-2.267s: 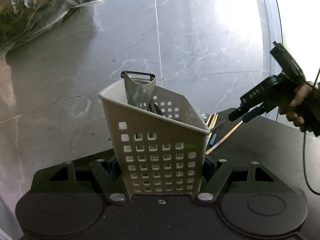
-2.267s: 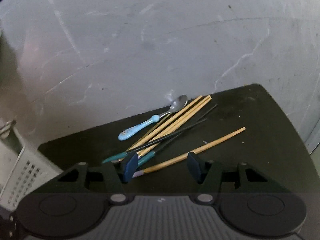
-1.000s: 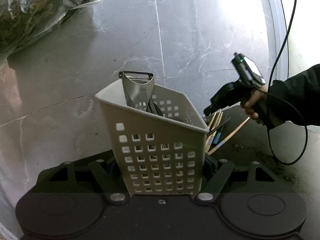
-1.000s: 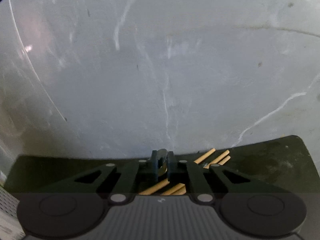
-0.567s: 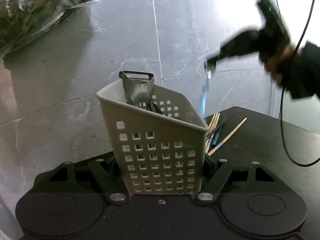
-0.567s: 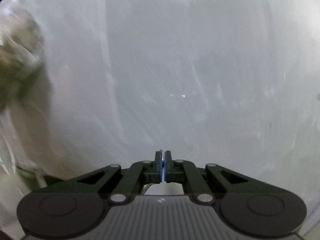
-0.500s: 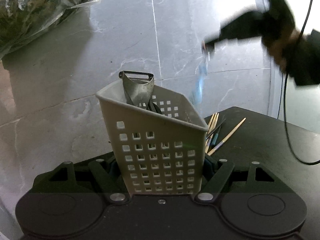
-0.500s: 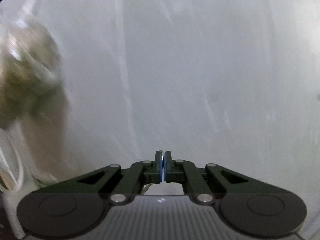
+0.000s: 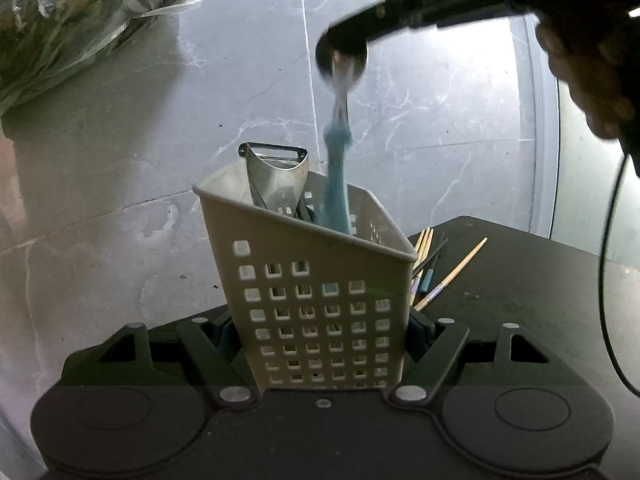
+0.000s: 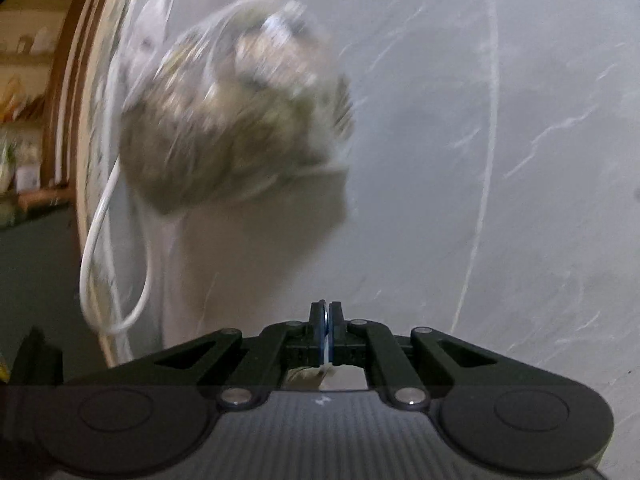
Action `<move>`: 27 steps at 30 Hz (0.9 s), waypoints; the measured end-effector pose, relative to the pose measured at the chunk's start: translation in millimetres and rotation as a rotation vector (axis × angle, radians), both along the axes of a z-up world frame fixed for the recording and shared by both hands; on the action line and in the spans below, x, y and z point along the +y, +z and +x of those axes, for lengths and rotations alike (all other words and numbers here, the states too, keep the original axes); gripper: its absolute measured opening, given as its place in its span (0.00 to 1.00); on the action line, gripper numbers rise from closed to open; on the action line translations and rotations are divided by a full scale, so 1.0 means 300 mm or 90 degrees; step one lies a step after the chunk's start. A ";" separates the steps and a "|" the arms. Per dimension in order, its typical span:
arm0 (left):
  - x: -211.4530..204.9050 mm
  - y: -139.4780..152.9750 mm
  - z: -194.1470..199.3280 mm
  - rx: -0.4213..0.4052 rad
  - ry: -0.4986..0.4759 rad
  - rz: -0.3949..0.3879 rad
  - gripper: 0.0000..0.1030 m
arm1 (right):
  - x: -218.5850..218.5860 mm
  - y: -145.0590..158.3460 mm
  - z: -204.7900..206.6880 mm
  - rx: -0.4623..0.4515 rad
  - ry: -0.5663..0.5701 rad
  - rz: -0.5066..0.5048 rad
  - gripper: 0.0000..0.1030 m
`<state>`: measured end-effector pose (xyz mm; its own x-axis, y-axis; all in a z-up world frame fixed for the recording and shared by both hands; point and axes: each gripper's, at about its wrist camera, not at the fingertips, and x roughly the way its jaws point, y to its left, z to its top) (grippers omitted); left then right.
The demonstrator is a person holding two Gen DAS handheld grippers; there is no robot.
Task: Organize utensils
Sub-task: 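Lower the blue-handled spoon into the caddy and open the right tool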
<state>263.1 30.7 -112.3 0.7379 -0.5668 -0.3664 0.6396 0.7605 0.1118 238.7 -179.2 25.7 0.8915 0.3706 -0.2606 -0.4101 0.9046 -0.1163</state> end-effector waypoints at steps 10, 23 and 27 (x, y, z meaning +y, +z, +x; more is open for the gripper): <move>0.004 -0.002 -0.002 -0.001 0.000 0.000 0.75 | 0.083 -0.067 -0.010 0.031 0.010 -0.058 0.02; -0.002 0.001 -0.005 0.000 0.003 0.003 0.75 | 0.077 -0.092 0.007 0.051 0.027 -0.062 0.02; -0.002 0.002 -0.005 0.000 0.003 0.003 0.75 | 0.069 -0.100 0.010 0.056 0.032 -0.061 0.03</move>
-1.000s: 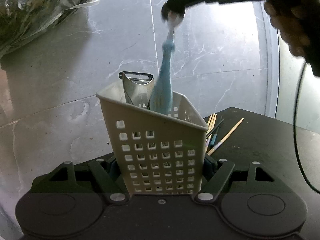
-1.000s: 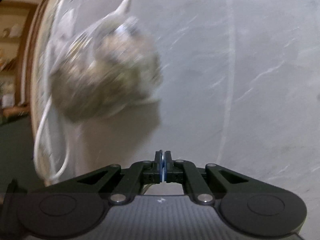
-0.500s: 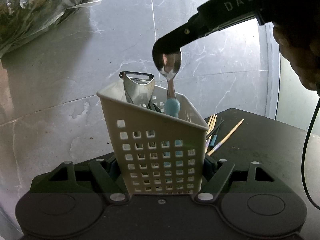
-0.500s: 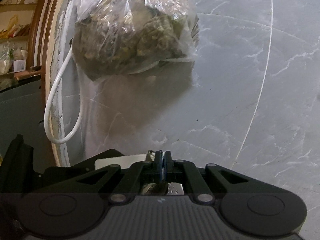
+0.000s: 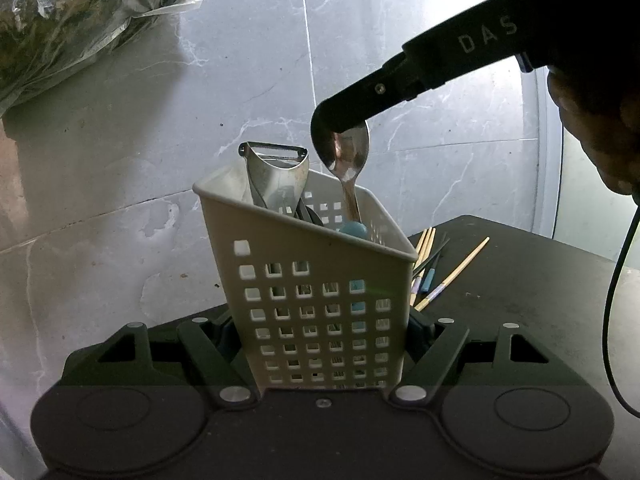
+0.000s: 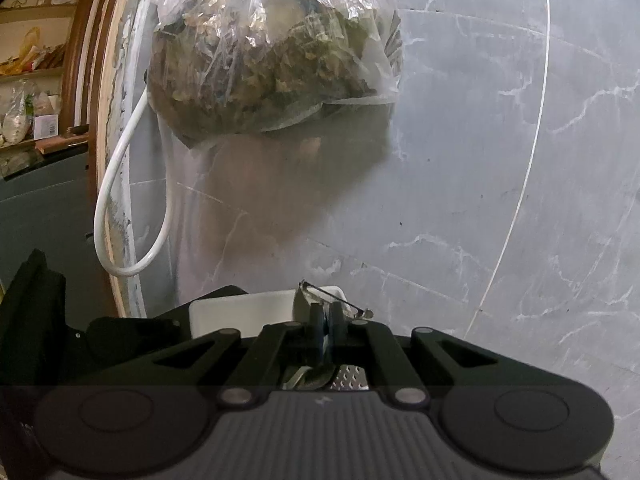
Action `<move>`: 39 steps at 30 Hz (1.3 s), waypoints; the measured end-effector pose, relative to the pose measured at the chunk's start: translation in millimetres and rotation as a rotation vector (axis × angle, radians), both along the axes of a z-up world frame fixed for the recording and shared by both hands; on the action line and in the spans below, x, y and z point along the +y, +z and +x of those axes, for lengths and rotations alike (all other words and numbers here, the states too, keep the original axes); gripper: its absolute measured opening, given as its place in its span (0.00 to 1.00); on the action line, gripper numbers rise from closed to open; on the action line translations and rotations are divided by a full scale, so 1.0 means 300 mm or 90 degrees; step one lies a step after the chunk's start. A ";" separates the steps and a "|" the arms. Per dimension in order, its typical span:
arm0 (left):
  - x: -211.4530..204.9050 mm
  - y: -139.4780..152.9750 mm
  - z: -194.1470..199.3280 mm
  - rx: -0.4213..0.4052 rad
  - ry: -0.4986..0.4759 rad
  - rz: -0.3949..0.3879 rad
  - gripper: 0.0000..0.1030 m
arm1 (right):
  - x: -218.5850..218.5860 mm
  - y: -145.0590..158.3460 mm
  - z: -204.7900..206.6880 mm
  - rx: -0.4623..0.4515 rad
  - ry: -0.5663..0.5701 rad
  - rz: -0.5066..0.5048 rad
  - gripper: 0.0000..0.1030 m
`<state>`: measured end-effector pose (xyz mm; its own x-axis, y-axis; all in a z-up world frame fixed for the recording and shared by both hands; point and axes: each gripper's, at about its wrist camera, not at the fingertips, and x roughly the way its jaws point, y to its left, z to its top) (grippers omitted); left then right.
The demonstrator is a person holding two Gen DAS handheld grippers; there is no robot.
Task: Organize utensils
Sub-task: 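Lower the blue-handled spoon into the caddy and open the right tool, then grasp the small gold spoon from the table with the right tool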
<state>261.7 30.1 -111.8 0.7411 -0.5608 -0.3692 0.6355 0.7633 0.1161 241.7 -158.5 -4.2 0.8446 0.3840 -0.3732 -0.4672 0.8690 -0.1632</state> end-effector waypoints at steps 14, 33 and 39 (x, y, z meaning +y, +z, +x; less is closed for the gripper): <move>-0.009 0.005 0.001 0.004 0.006 0.005 0.75 | -0.131 0.023 -0.037 -0.014 0.006 0.079 0.64; -0.049 0.016 -0.014 0.010 0.048 0.022 0.76 | -0.677 -0.354 0.532 0.271 -0.143 0.156 0.95; -0.062 0.016 -0.022 0.010 0.064 0.028 0.76 | -0.681 -0.431 0.627 0.267 -0.135 0.153 0.97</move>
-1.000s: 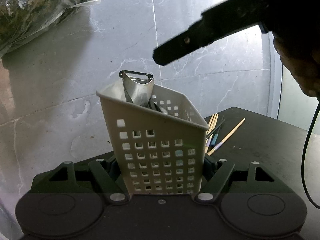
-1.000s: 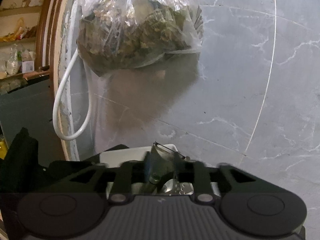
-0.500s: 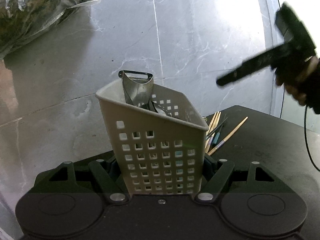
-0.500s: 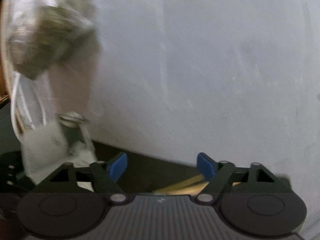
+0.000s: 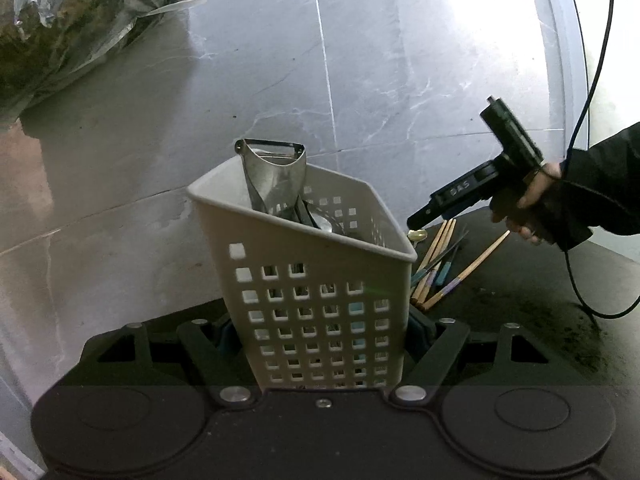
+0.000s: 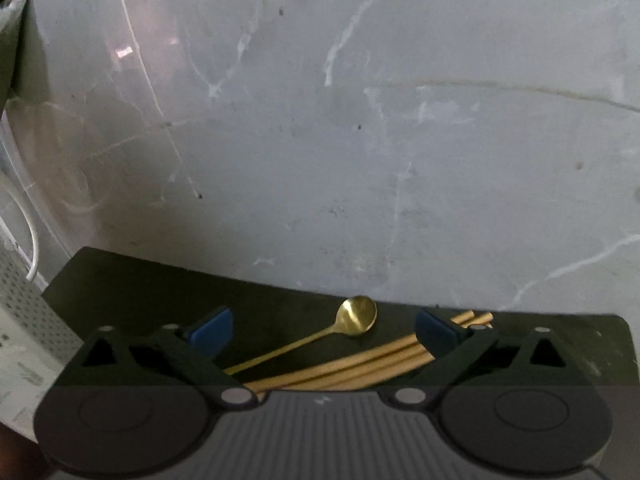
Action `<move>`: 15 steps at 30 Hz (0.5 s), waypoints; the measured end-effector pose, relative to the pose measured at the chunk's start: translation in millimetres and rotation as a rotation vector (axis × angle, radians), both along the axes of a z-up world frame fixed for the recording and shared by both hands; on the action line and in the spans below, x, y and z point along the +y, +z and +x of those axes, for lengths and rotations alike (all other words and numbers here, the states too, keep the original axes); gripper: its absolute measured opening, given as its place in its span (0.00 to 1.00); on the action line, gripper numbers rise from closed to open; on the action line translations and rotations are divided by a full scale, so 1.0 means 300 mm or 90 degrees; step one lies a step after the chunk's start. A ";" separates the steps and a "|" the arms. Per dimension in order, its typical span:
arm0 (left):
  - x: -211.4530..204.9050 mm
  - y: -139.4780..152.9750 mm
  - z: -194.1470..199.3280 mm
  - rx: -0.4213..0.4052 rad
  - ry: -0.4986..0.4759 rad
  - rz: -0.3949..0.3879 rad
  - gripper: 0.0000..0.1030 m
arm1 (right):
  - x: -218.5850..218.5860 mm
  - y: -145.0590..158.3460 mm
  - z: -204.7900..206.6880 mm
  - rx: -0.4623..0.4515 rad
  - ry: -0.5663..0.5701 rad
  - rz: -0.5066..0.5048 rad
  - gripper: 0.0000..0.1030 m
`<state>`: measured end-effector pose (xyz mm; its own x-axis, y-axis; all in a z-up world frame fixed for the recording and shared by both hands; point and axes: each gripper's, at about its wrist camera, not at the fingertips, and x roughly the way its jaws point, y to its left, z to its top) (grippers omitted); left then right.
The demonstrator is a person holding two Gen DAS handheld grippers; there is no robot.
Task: Organize utensils
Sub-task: 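Grasp the small gold spoon from the table with the right tool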
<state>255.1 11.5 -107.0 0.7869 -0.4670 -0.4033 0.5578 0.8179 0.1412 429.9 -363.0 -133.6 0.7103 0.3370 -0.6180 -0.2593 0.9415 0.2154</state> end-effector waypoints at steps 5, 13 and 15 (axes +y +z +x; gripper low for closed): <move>-0.004 -0.001 -0.005 -0.002 0.004 0.004 0.76 | 0.005 -0.044 0.055 0.014 -0.007 -0.004 0.97; -0.005 -0.001 -0.008 -0.002 0.005 0.006 0.77 | 0.060 -0.065 0.042 -0.002 -0.006 -0.092 0.75; -0.005 -0.002 -0.008 -0.003 0.005 0.006 0.77 | 0.079 -0.066 0.031 -0.013 -0.004 -0.114 0.61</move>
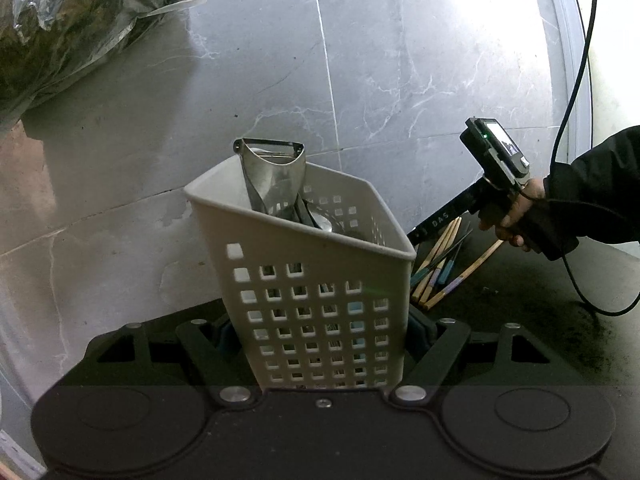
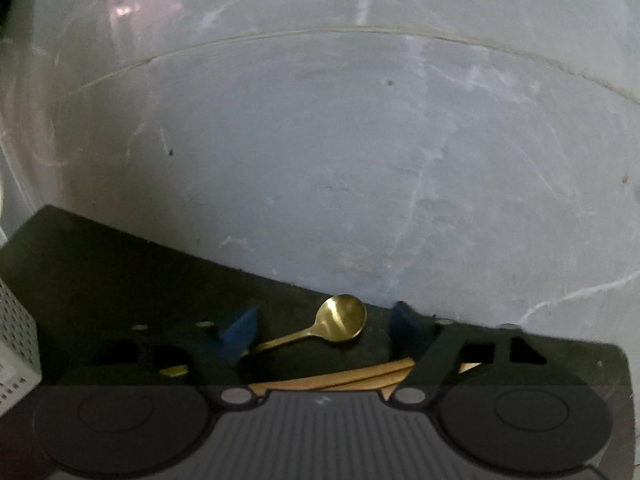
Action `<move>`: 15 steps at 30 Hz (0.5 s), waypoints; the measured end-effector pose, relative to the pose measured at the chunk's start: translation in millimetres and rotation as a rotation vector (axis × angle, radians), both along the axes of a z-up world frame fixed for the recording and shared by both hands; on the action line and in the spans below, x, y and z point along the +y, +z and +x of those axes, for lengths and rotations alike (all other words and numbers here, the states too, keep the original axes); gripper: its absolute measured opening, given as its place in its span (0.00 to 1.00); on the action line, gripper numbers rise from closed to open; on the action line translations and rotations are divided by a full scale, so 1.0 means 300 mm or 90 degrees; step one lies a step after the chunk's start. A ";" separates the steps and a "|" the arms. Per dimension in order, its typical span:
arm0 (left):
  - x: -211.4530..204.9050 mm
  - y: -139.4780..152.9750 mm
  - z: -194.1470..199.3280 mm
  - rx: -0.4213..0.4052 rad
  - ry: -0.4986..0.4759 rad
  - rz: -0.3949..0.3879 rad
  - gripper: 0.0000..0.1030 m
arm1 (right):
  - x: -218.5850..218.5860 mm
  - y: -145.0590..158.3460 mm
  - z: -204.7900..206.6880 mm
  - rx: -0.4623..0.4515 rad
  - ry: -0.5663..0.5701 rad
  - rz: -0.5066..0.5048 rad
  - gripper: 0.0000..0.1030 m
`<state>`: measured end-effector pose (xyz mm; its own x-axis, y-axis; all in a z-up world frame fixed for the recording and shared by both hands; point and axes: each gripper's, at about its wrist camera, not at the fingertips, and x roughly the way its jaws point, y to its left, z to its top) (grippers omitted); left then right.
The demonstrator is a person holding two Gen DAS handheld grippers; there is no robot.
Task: Organize utensils
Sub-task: 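Grasp the small gold spoon from the table with the right tool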
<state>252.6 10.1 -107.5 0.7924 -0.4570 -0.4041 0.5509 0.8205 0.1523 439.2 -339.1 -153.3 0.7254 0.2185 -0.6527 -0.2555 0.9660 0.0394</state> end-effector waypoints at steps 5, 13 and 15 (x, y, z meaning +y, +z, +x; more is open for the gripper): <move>0.000 -0.001 -0.001 0.000 0.000 0.000 0.77 | 0.009 0.004 -0.012 -0.006 -0.016 0.002 0.28; 0.001 0.000 0.001 -0.002 -0.001 -0.001 0.77 | -0.009 0.018 -0.051 -0.027 -0.058 0.035 0.04; 0.001 -0.002 0.001 -0.002 -0.002 -0.002 0.77 | -0.011 0.021 -0.064 -0.031 -0.059 0.036 0.03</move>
<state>252.8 10.5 -108.1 0.7922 -0.4607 -0.4002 0.5532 0.8191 0.1521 420.0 -342.4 -147.0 0.7748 0.1851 -0.6045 -0.1686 0.9820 0.0846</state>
